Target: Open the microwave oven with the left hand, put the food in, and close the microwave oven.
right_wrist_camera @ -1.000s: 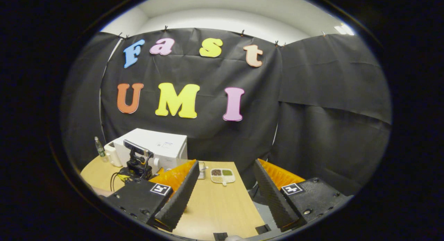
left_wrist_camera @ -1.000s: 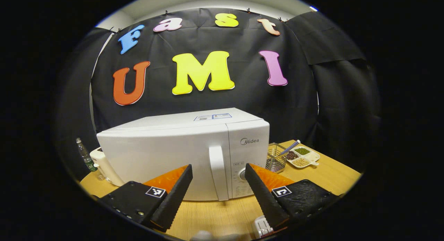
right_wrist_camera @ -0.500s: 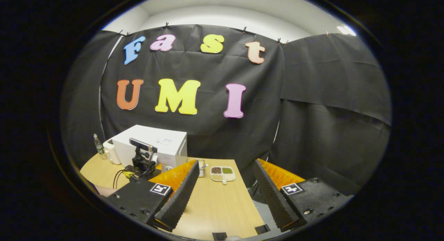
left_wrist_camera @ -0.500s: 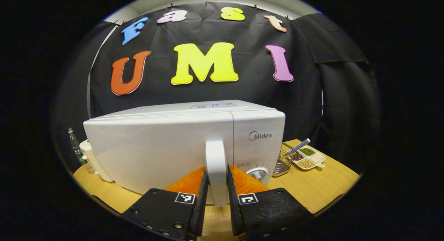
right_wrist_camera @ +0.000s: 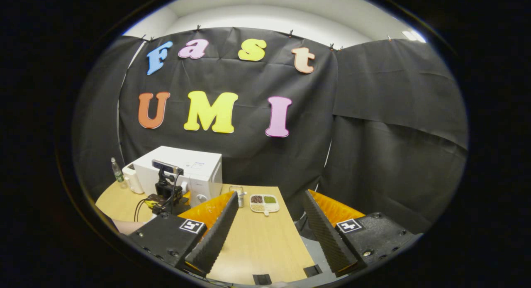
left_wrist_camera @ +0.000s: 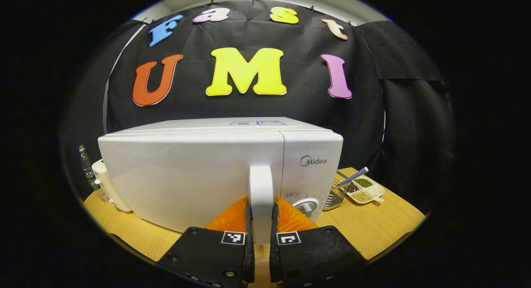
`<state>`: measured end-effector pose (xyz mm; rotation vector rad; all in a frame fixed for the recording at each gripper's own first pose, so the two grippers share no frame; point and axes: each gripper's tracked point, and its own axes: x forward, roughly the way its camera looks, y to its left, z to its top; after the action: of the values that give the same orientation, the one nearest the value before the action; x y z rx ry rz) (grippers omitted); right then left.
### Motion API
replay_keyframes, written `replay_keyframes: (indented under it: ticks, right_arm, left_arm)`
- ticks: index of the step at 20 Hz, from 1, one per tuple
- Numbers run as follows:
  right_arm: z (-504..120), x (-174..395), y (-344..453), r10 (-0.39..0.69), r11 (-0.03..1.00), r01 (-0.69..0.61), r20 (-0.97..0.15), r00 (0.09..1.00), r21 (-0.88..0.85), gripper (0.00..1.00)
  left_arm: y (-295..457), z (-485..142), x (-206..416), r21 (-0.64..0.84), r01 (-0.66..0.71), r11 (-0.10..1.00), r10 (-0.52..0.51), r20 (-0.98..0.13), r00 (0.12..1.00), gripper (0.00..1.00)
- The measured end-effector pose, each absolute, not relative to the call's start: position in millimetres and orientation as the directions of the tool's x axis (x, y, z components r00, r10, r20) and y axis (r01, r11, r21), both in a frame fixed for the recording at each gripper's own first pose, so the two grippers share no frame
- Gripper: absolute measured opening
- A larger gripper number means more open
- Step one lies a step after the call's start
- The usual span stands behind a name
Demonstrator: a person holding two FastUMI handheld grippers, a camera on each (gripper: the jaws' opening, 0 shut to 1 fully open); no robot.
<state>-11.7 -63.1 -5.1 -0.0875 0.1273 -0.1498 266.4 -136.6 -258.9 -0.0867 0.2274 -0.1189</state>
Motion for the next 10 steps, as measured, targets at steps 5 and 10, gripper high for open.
replay_keyframes:
  ticks: [5, 10]
  right_arm:
    - [-3, -11, -51, -0.133, 0.988, 0.124, -0.109, 0.985, -0.087, 0.93]
    - [-7, -11, -19, -0.060, 0.996, 0.052, -0.119, 0.991, -0.068, 0.94]
  left_arm:
    - [-136, -257, 250, -0.101, 0.127, 0.987, -0.146, -0.218, 0.965, 0.14]
    - [-116, -262, 189, -0.073, 0.172, 0.982, -0.183, -0.189, 0.965, 0.14]
